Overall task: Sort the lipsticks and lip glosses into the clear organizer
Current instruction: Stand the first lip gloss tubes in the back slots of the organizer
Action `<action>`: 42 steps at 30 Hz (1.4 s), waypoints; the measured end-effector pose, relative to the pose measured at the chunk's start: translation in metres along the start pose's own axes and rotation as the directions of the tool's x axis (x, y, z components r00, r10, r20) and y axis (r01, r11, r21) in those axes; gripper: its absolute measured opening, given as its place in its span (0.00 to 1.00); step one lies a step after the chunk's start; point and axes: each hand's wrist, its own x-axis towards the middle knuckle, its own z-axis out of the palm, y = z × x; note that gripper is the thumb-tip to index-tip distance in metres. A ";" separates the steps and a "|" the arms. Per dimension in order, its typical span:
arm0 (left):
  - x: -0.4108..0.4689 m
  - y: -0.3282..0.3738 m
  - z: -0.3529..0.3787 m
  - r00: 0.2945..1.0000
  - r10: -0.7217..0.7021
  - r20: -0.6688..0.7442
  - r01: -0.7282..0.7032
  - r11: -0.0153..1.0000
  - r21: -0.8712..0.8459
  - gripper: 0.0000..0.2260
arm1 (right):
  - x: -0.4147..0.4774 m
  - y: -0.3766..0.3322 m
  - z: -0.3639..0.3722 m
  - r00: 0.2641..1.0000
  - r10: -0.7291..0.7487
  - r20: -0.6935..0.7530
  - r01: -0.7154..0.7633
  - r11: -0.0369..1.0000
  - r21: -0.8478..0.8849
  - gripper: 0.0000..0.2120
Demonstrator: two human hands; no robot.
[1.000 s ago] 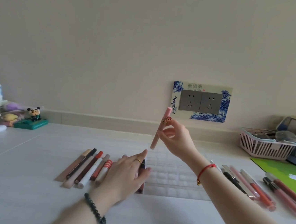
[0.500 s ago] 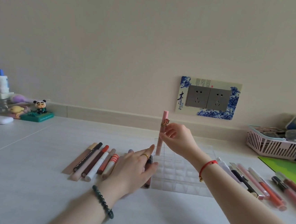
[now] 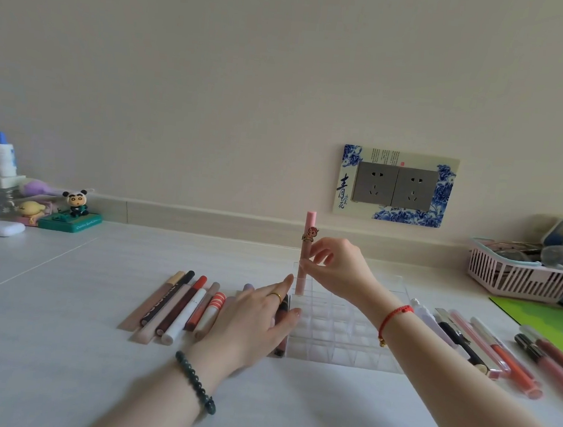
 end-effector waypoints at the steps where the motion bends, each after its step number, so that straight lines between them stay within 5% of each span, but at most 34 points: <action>1: 0.000 0.000 0.000 1.000 0.002 0.000 -0.002 1.000 0.002 0.27 | 0.000 0.000 0.000 1.000 0.002 -0.001 -0.002 1.000 -0.009 0.06; 20: -0.002 0.001 -0.004 0.999 0.031 0.031 -0.031 0.999 0.022 0.30 | -0.009 0.000 -0.007 0.999 -0.024 -0.025 0.023 0.998 -0.063 0.11; 26: 0.005 -0.017 -0.019 0.965 0.071 -0.254 -0.047 0.994 0.102 0.22 | -0.032 0.005 -0.017 0.986 -0.086 -0.141 0.080 0.996 -0.048 0.07; 32: 0.001 -0.062 -0.047 0.866 -0.172 -0.470 0.292 0.936 0.195 0.11 | -0.064 0.001 -0.033 0.954 -0.189 -0.233 0.174 0.981 -0.083 0.03; 38: -0.019 -0.101 -0.057 0.756 -0.547 -0.360 0.593 0.805 0.023 0.10 | -0.086 0.004 -0.040 0.941 -0.219 -0.258 0.202 0.975 -0.089 0.05; 42: -0.024 -0.107 -0.058 0.733 -0.611 -0.298 0.613 0.784 -0.099 0.08 | -0.087 0.005 -0.039 0.945 -0.203 -0.255 0.193 0.979 -0.066 0.06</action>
